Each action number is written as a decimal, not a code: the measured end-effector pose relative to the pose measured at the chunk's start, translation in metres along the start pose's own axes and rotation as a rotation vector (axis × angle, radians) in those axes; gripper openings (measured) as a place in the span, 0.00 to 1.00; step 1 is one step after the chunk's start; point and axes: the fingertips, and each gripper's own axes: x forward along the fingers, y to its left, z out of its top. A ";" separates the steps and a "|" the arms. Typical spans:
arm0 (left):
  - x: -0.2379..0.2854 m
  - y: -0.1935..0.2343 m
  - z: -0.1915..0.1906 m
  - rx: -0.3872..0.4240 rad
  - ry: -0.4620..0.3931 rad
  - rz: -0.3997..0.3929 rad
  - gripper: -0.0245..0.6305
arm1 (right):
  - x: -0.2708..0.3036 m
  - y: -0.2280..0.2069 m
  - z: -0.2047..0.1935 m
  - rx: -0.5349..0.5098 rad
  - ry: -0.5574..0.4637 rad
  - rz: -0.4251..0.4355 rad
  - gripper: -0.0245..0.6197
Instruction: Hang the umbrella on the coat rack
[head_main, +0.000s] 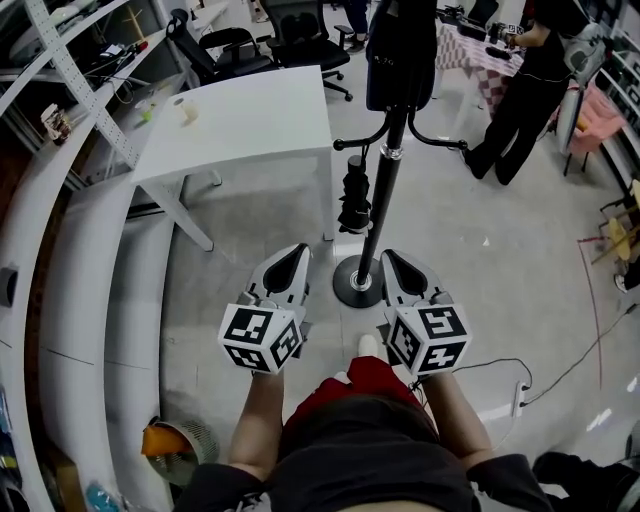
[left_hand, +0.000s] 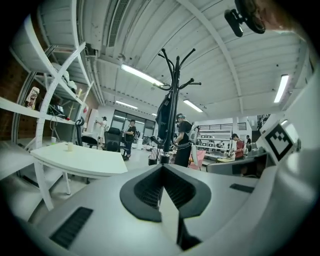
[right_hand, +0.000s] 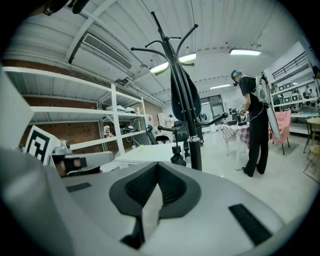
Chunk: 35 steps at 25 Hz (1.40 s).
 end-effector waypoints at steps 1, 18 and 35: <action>-0.003 -0.004 0.002 0.011 0.002 -0.004 0.06 | -0.003 0.001 0.004 -0.001 -0.013 0.002 0.07; -0.046 -0.052 0.011 0.056 -0.021 0.006 0.06 | -0.050 0.029 0.030 -0.058 -0.132 0.078 0.06; -0.077 -0.048 0.014 0.037 -0.060 0.039 0.06 | -0.071 0.052 0.030 -0.098 -0.175 0.070 0.06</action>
